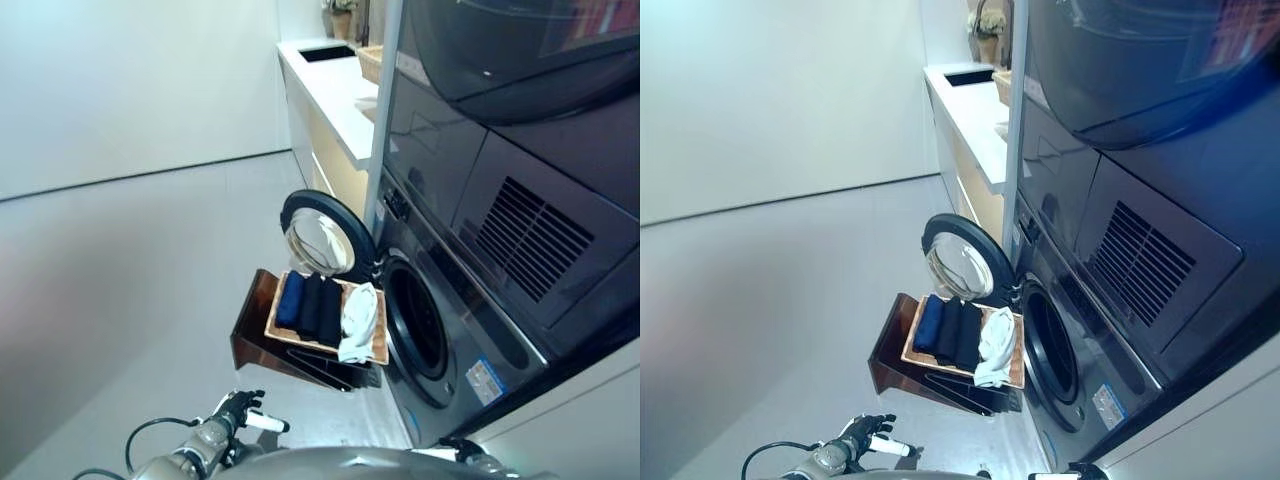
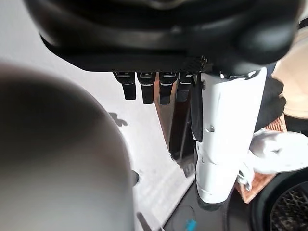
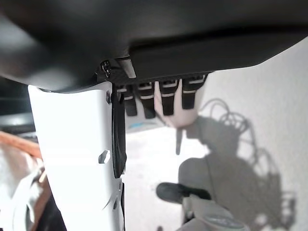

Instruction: Pick up the clothes and place them into the washing machine

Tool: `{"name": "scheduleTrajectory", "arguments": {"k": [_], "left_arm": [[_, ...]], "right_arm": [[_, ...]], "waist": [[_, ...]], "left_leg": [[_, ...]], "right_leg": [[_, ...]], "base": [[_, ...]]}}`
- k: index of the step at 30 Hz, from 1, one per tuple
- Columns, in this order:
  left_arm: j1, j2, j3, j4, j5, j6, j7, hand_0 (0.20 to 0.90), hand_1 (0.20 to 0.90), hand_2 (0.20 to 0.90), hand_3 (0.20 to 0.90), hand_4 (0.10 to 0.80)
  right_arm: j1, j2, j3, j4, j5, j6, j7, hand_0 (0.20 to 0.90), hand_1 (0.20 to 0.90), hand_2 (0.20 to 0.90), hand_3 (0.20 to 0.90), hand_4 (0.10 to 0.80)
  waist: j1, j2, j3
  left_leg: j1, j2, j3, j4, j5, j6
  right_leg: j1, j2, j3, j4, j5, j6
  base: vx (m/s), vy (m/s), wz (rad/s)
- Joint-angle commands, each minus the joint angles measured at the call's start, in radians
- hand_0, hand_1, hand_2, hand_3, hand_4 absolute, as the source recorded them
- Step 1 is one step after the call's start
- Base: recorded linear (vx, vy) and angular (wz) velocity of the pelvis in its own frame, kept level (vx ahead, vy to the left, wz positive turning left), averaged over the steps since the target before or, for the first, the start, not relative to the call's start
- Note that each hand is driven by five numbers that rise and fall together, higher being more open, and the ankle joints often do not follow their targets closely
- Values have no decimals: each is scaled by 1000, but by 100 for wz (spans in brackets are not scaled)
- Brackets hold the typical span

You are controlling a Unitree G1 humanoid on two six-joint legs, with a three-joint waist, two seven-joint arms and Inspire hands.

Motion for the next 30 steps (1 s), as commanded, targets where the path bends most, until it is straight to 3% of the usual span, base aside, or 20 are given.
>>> {"name": "scheduleTrajectory", "arguments": {"k": [1, 4, 5, 7, 11, 12, 14, 15, 18, 19, 20, 22, 24, 25, 26, 28, 30], "left_arm": [[-16, 60, 7, 6, -25, -21, 51, 900, 900, 900, 900, 800], [-7, 56, 1, 10, -32, -29, 65, 900, 900, 900, 900, 800], [-4, 55, -2, 9, -32, -33, 67, 900, 900, 900, 900, 800], [-1, 50, -7, 8, -27, -38, 61, 900, 900, 900, 900, 800], [3, 57, 13, 6, -29, -39, 62, 900, 900, 900, 900, 800], [-2, 71, 37, -1, -35, -41, 67, 900, 900, 900, 900, 800], [-11, 80, 51, -6, -35, -36, 67, 900, 900, 900, 900, 800], [-15, 83, 57, -9, -35, -35, 64, 900, 900, 900, 900, 800], [-17, 88, 64, -12, -49, -29, 47, 900, 900, 900, 900, 800], [-19, 90, 61, -16, -58, -30, 37, 900, 900, 900, 900, 800], [-21, 91, 60, -16, -66, -29, 26, 900, 900, 900, 900, 800], [-11, 95, 60, -17, -74, -29, 23, 900, 900, 900, 900, 800], [-6, 91, 55, -11, -68, -31, 29, 900, 900, 900, 900, 800], [-6, 91, 55, -11, -68, -31, 29, 900, 900, 900, 900, 800], [-1, 84, 48, -10, -57, -34, 30, 900, 900, 900, 900, 800], [0, 85, 44, -8, -48, -38, 34, 900, 900, 900, 900, 800], [3, 83, 49, -8, -53, -38, 44, 900, 900, 900, 900, 800]], "right_arm": [[-6, -33, 26, -64, 8, -56, -55, 900, 900, 900, 900, 800], [-16, -37, 33, -34, 8, -58, -56, 900, 900, 900, 900, 800], [-19, -37, 39, -21, 1, -59, -55, 900, 900, 900, 900, 800], [-25, -40, 28, 13, -6, -58, -51, 900, 900, 900, 900, 800], [-11, -47, -15, 43, -1, -64, -41, 900, 900, 900, 900, 800], [-15, -50, -30, 47, -2, -64, -37, 900, 900, 900, 900, 800], [-25, -51, -41, 58, 6, -61, -30, 900, 900, 900, 900, 800], [-32, -53, -46, 63, 5, -62, -24, 900, 900, 900, 900, 800], [-60, -66, -41, 54, -3, -66, -18, 900, 900, 900, 900, 800], [-70, -68, -34, 49, -8, -69, -16, 900, 900, 900, 900, 800], [-84, -64, -20, 45, -24, -67, -17, 900, 900, 900, 900, 800], [-85, -53, -8, 15, -34, -71, -23, 900, 900, 900, 900, 800], [-84, -42, 4, -12, -52, -66, -28, 900, 900, 900, 900, 800], [-84, -42, 4, -12, -52, -66, -28, 900, 900, 900, 900, 800], [-87, -34, 23, -42, -67, -60, -28, 900, 900, 900, 900, 800], [-86, -23, 46, -46, -66, -61, -25, 900, 900, 900, 900, 800], [-71, -15, 46, -52, -51, -61, -26, 900, 900, 900, 900, 800]], "waist": [[21, 15, 9], [20, 29, 9], [26, 35, 4], [25, 40, -1], [21, 43, -12], [25, 43, -20], [35, 47, -22], [43, 51, -20], [34, 68, 12], [25, 80, 29], [23, 89, 39], [29, 95, 33], [33, 96, 28], [32, 96, 29], [37, 73, 22], [29, 54, 21], [43, 31, 12]], "left_leg": [[-110, -25, -45, -96, 126, 84], [-116, -46, -52, -140, 146, 77], [-106, -57, -85, -140, 151, 80], [-83, -65, -74, -131, 153, 86], [-42, -91, -28, -102, 116, 116], [-34, -110, -2, -80, 76, 138], [-19, -122, 10, -66, 51, 155], [-1, -127, 9, -64, 35, 168], [62, -126, -1, -62, 9, 186], [77, -120, -19, -56, 4, 191], [89, -115, -28, -53, -4, 195], [112, -114, -19, -62, -17, 194], [146, -107, -14, -81, -31, 175], [148, -107, -15, -82, -31, 175], [181, -113, -1, -103, -53, 149], [183, -111, -11, -104, -56, 136], [138, -99, 1, 6, -62, 103]], "right_leg": [[62, 10, 67, -1, -131, 112], [77, 15, 105, -1, -149, 125], [78, 15, 124, -1, -150, 125], [95, -2, 140, 0, -157, 133], [110, -50, 170, 48, -169, 157], [94, -81, 181, 105, -173, 178], [62, -99, 178, 203, -169, 195], [32, -101, 166, 277, -165, 202], [-82, -80, 124, 495, -56, 221], [-117, -50, 116, 555, -52, 219], [-145, -52, 84, 600, -60, 212], [-162, -102, -17, 558, -92, 192], [-164, -167, -159, 414, -124, 180], [-162, -167, -161, 413, -124, 180], [-143, -211, -260, 181, -51, 204], [-103, -190, -155, 120, -52, 201], [-56, -186, -166, 87, -54, 189]], "base": [[212, 70, -39], [191, 117, -50], [345, 269, -82], [274, 244, -74], [225, 231, -73], [253, 212, -63], [271, 227, -47], [198, 168, -31], [162, 131, -28], [166, 115, -18], [189, 84, 3], [249, 20, 20], [235, -65, 31], [283, -208, 6], [237, -209, -11], [233, -205, -21], [147, -180, 27]]}}
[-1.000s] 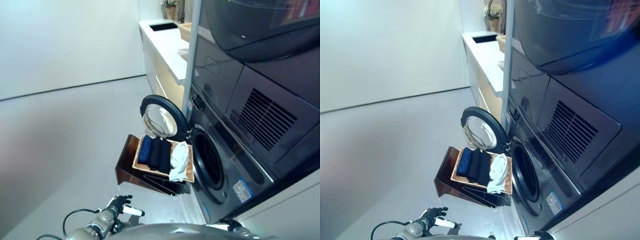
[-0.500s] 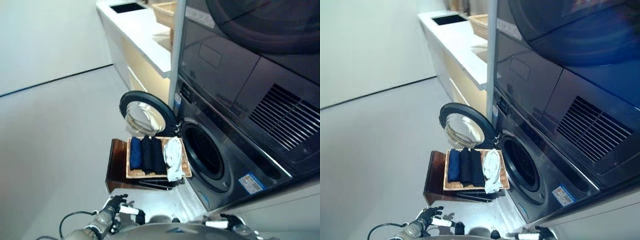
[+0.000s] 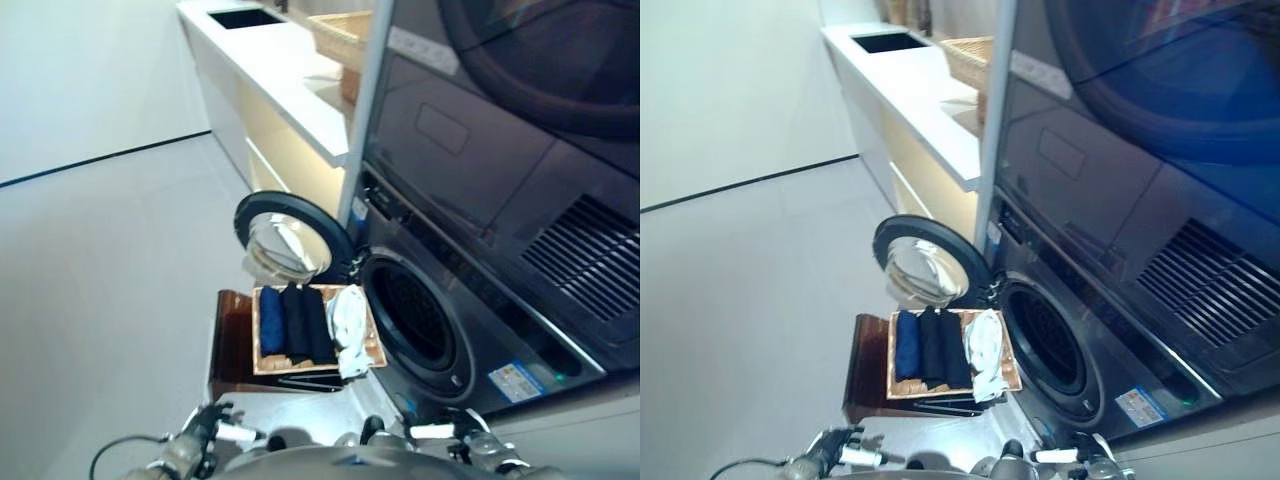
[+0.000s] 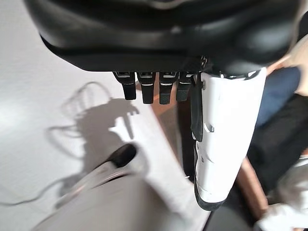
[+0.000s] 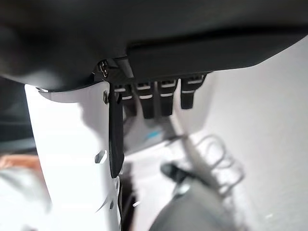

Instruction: Pick up the clothes and place them into the washing machine

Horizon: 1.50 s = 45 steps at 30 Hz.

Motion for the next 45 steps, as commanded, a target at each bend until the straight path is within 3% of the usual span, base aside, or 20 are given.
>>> {"name": "scheduleTrajectory", "arguments": {"k": [1, 3, 4, 5, 7, 11, 14, 20, 24, 25, 27, 28, 33, 35, 36, 45], "left_arm": [[-88, -14, 15, -25, -3, -45, 23, 900, 900, 900, 900, 800], [-98, -26, 9, -31, -24, -47, 31, 900, 900, 900, 900, 800], [-99, -27, 9, -31, -24, -47, 31, 900, 900, 900, 900, 800], [-93, -33, 10, -44, -39, -51, 35, 900, 900, 900, 900, 800], [-67, -43, -10, -50, -18, -53, 31, 900, 900, 900, 900, 800], [-65, -28, -51, -48, 33, -55, 24, 900, 900, 900, 900, 800], [-61, -5, -33, -54, 27, -64, 33, 900, 900, 900, 900, 800], [-60, 30, 10, -84, -8, -89, 68, 900, 900, 900, 900, 800], [-101, 61, 21, -173, -65, -141, 150, 900, 900, 900, 900, 800], [-124, 80, -9, -268, -57, -168, 184, 900, 900, 900, 900, 800], [-162, 89, -1, -352, -117, -186, 202, 900, 900, 900, 900, 800], [-161, 91, -3, -391, -122, -190, 204, 900, 900, 900, 900, 800], [-50, 136, 62, -689, -203, -227, 194, 900, 900, 900, 900, 800], [-31, 159, 41, -739, -166, -224, 184, 900, 900, 900, 900, 800], [-29, 167, 37, -760, -156, -221, 182, 900, 900, 900, 900, 800], [-35, 188, 21, -874, -106, -218, 235, 900, 900, 900, 900, 800]], "right_arm": [[-45, -14, 33, -25, 9, -36, -2, 900, 900, 900, 900, 800], [-50, -20, 31, -51, 51, -42, -3, 900, 900, 900, 900, 800], [-50, -20, 30, -51, 51, -42, -3, 900, 900, 900, 900, 800], [-64, -24, 27, -62, 82, -52, -10, 900, 900, 900, 900, 800], [-70, -35, 28, -75, 83, -53, -11, 900, 900, 900, 900, 800], [-95, -34, 12, -113, 117, -59, -18, 900, 900, 900, 900, 800], [-124, -33, 13, -143, 137, -67, -13, 900, 900, 900, 900, 800], [-172, -15, 29, -179, 168, -74, -18, 900, 900, 900, 900, 800], [-278, 0, 74, -184, 174, -78, -64, 900, 900, 900, 900, 800], [-337, -6, 102, -188, 169, -77, -87, 900, 900, 900, 900, 800], [-437, -26, 125, -173, 166, -76, -128, 900, 900, 900, 900, 800], [-460, -33, 131, -158, 174, -74, -141, 900, 900, 900, 900, 800], [-672, -89, 140, -14, 178, -52, -223, 900, 900, 900, 900, 800], [-703, -98, 158, 31, 160, -43, -237, 900, 900, 900, 900, 800], [-713, -96, 166, 48, 148, -40, -246, 900, 900, 900, 900, 800], [-777, -141, 153, 130, 76, -9, -314, 900, 900, 900, 900, 800]], "waist": [[24, -3, -12], [31, -13, 13], [29, -12, 13], [37, -11, 10], [52, 17, -15], [46, 17, -38], [62, 9, -48], [89, -2, -41], [120, -10, 36], [128, -1, 86], [148, 8, 150], [148, 10, 153], [193, 52, 206], [196, 60, 213], [198, 67, 210], [216, 121, 225]], "left_leg": [[-132, 41, -79, 265, -49, -144], [-245, 42, -100, 413, 4, -179], [-248, 42, -101, 416, 3, -179], [-266, 63, -85, 305, -10, -172], [-236, 94, -88, 77, 29, -154], [-199, 81, -72, 72, 23, -140], [-178, 59, -62, 63, -1, -124], [-170, 43, -42, 45, -13, -115], [-264, 40, -29, 101, -31, -99], [-308, 49, -25, 139, -32, -97], [-411, 51, -11, 239, -48, -108], [-447, 43, -23, 284, -59, -110], [-573, 40, -42, 405, -99, -106], [-617, 37, -43, 447, -108, -101], [-628, 40, -49, 472, -146, -106], [-723, 22, -49, 540, -172, -92]], "right_leg": [[98, 35, -28, -79, 56, -65], [128, 35, -53, -98, 51, -83], [128, 36, -54, -98, 51, -83], [134, 40, -61, -101, 36, -76], [144, 66, -45, -105, 9, -57], [155, 48, -33, -103, -4, -49], [156, 24, -12, -115, 11, -37], [138, -4, -1, -128, 37, -13], [-8, -34, -14, -11, 55, 4], [-81, -45, -34, 57, 63, 5], [-180, -94, -140, 123, 88, 1], [-170, -91, -143, 111, 81, -3], [-293, -103, -127, 233, 30, -34], [-333, -102, -115, 272, 14, -40], [-346, -98, -101, 299, -21, -33], [-430, -114, -79, 366, -50, -38]], "base": [[28, -180, 69], [-46, -105, 87], [57, -11, 56], [166, 63, 17], [266, 99, 5], [162, 66, -25], [117, 77, -56], [38, 44, -19], [-197, 27, -5], [-475, 40, -4], [-338, -11, -16], [-87, -62, -16], [-64, 19, 29], [30, 62, 15], [68, 51, 1], [23, 67, 4]]}}
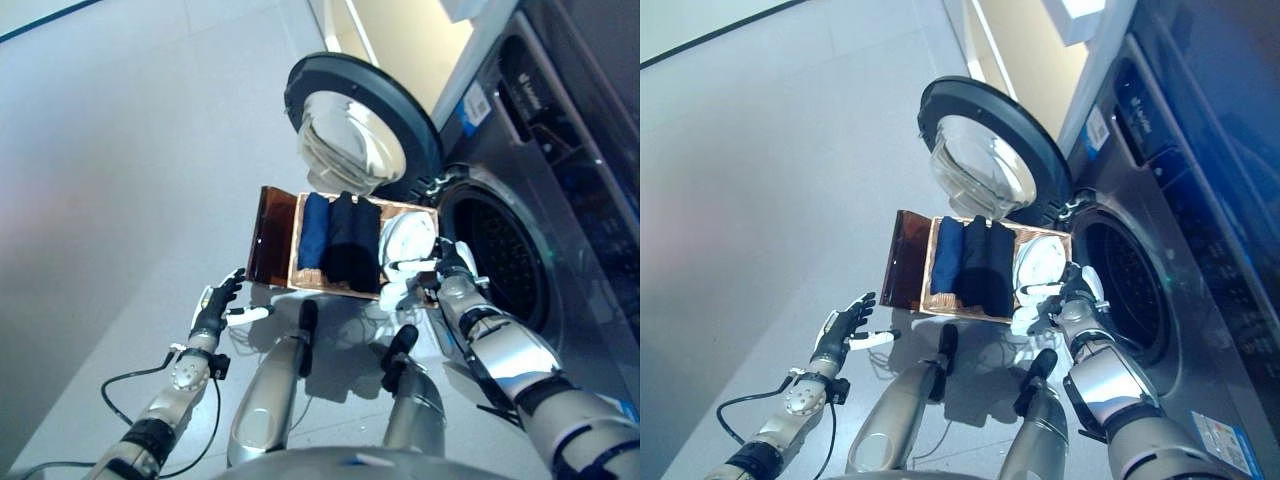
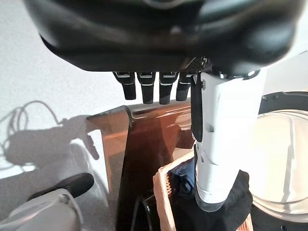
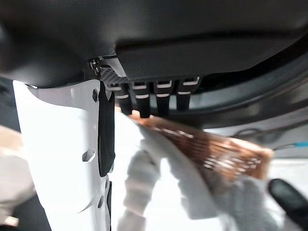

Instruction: Pick up the clothes and place them into the washing machine

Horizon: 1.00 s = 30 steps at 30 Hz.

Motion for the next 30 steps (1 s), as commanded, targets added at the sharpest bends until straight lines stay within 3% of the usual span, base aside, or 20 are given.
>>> {"name": "scheduleTrajectory", "arguments": {"k": [1, 10, 23, 24, 26, 27, 30], "left_arm": [[-30, 31, 22, -141, 29, -63, 47, 900, 900, 900, 900, 800], [-48, 65, 32, -301, 80, -65, 89, 900, 900, 900, 900, 800], [-73, 56, 3, -291, 138, -50, 152, 900, 900, 900, 900, 800], [-78, 56, -4, -290, 149, -48, 162, 900, 900, 900, 900, 800], [-82, 58, -11, -284, 152, -48, 169, 900, 900, 900, 900, 800], [-84, 58, -14, -277, 152, -50, 174, 900, 900, 900, 900, 800], [-94, 53, -14, -254, 140, -53, 189, 900, 900, 900, 900, 800]], "right_arm": [[-71, -82, 20, -15, -36, -14, -69, 900, 900, 900, 900, 800], [-116, -124, 26, 5, -79, 4, -110, 900, 900, 900, 900, 800], [-179, -209, 38, 39, -132, 29, -147, 900, 900, 900, 900, 800], [-179, -220, 36, 37, -134, 25, -159, 532, 532, 532, 532, 537], [-181, -224, 35, 35, -132, 23, -166, 359, 359, 359, 359, 414], [-181, -222, 36, 33, -133, 21, -171, 200, 200, 200, 200, 300], [-190, -206, 43, 32, -134, 22, -174, 200, 200, 200, 200, 300]], "waist": [[9, 48, -6], [15, 83, 17], [40, 116, 39], [42, 121, 39], [44, 124, 38], [46, 125, 37], [48, 125, 39]], "left_leg": [[-56, 3, -17, 101, -144, -72], [-122, -16, -21, 117, -144, -68], [-238, -42, -41, 184, -150, -62], [-247, -47, -48, 190, -151, -62], [-249, -51, -52, 189, -150, -61], [-245, -54, -54, 183, -148, -61], [-233, -57, -56, 170, -142, -59]], "right_leg": [[35, -25, 28, 87, -115, 26], [-13, -29, 40, 107, -127, 20], [-92, -46, 47, 190, -161, 9], [-96, -48, 45, 198, -170, 5], [-96, -49, 43, 201, -172, 4], [-92, -50, 41, 196, -172, 3], [-79, -50, 40, 181, -166, 4]], "base": [[24, 45, -5], [9, 28, 3], [10, 17, 10], [26, 12, 24], [33, 15, 26], [32, 22, 13], [13, 33, 3]]}}
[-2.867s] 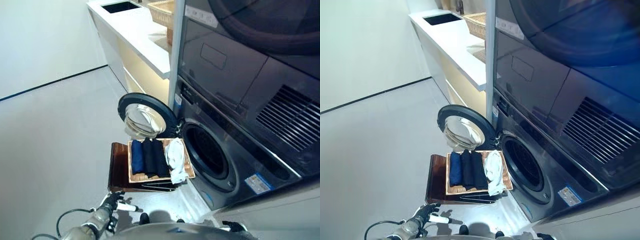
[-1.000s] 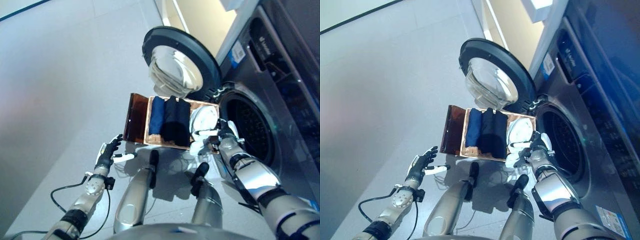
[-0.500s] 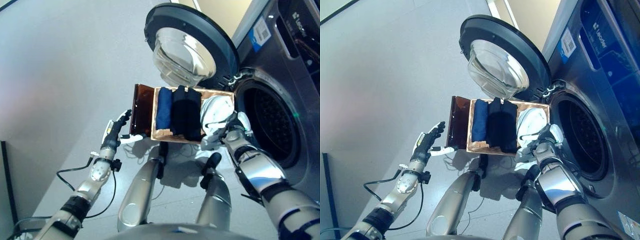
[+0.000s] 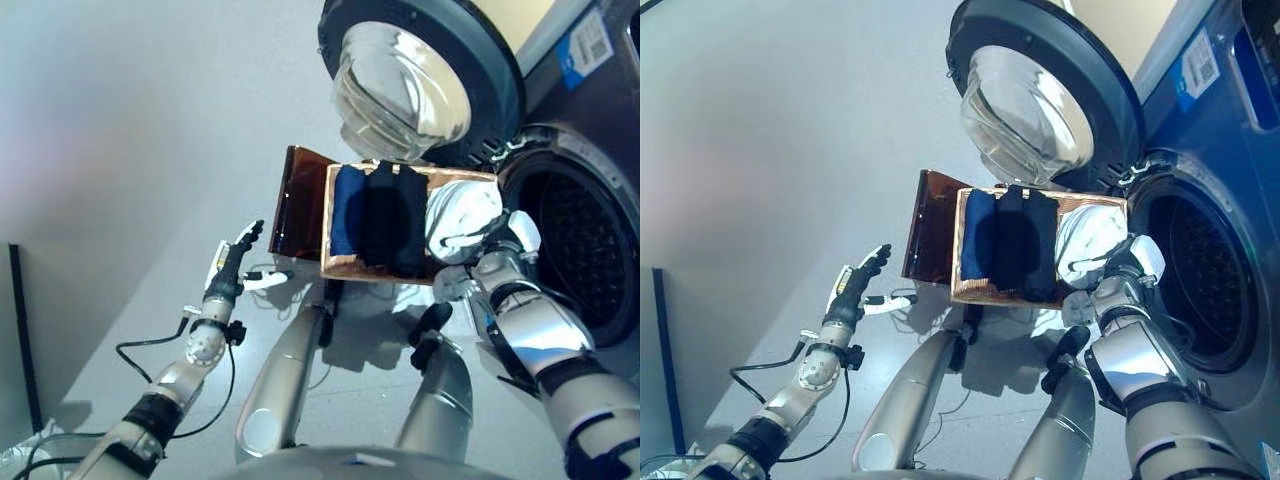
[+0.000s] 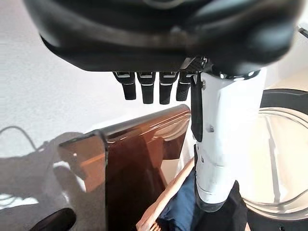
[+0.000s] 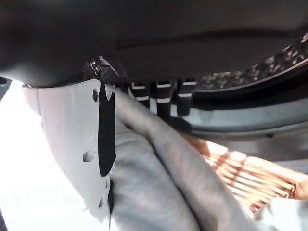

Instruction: Pick up the clothes and place them into the washing machine

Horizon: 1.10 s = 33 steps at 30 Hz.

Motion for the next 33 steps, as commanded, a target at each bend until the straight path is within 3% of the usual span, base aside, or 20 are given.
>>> {"name": "scheduleTrajectory", "arguments": {"k": [1, 15, 21, 22, 27, 31, 33], "left_arm": [[-30, 29, 22, -52, 6, -52, 71, 900, 900, 900, 900, 800], [-6, 23, 14, 7, -19, -62, 61, 900, 900, 900, 900, 800], [-6, -24, 6, 188, -46, -56, 49, 900, 900, 900, 900, 800], [-5, -44, 12, 236, -56, -55, 47, 900, 900, 900, 900, 800], [-12, -109, 55, 489, -115, -46, 41, 900, 900, 900, 900, 800], [-8, -133, 73, 592, -139, -47, 29, 900, 900, 900, 900, 800], [6, -138, 89, 607, -153, -50, 18, 900, 900, 900, 900, 800]], "right_arm": [[-71, -67, 41, -43, -28, -1, -27, 200, 200, 200, 200, 300], [-25, -33, 3, -65, -2, -19, -46, 200, 200, 200, 200, 300], [93, 8, -59, -174, 105, -91, -13, 200, 200, 200, 200, 300], [126, 18, -86, -203, 143, -114, -4, 200, 200, 200, 200, 300], [321, 101, -185, -358, 326, -186, 82, 200, 200, 200, 200, 300], [464, 167, -266, -459, 477, -223, 162, 200, 200, 200, 200, 300], [534, 199, -292, -503, 567, -241, 219, 200, 200, 200, 200, 300]], "waist": [[29, 54, 8], [3, 41, 2], [-40, -16, -34], [-51, -29, -44], [-89, -81, -114], [-113, -97, -203], [-130, -101, -217]], "left_leg": [[-13, -5, -17, 26, -103, -80], [107, -3, -9, -83, -68, -84], [248, 16, 24, -179, -53, -86], [271, 20, 38, -214, -13, -81], [444, 31, 68, -371, 33, -93], [549, 34, 91, -525, 89, -113], [599, 47, 100, -545, 90, -114]], "right_leg": [[107, 23, 30, 13, -108, -15], [205, 39, 39, -91, -64, -7], [347, 54, 40, -250, 7, 21], [371, 52, 32, -292, 44, 20], [502, 59, 39, -465, 129, 58], [553, 58, 40, -583, 181, 89], [573, 66, 55, -574, 178, 82]], "base": [[0, 0, 0], [10, 12, 0], [48, -17, -25], [5, -28, -34], [111, -52, -42], [120, -72, -43], [90, -85, -20]]}}
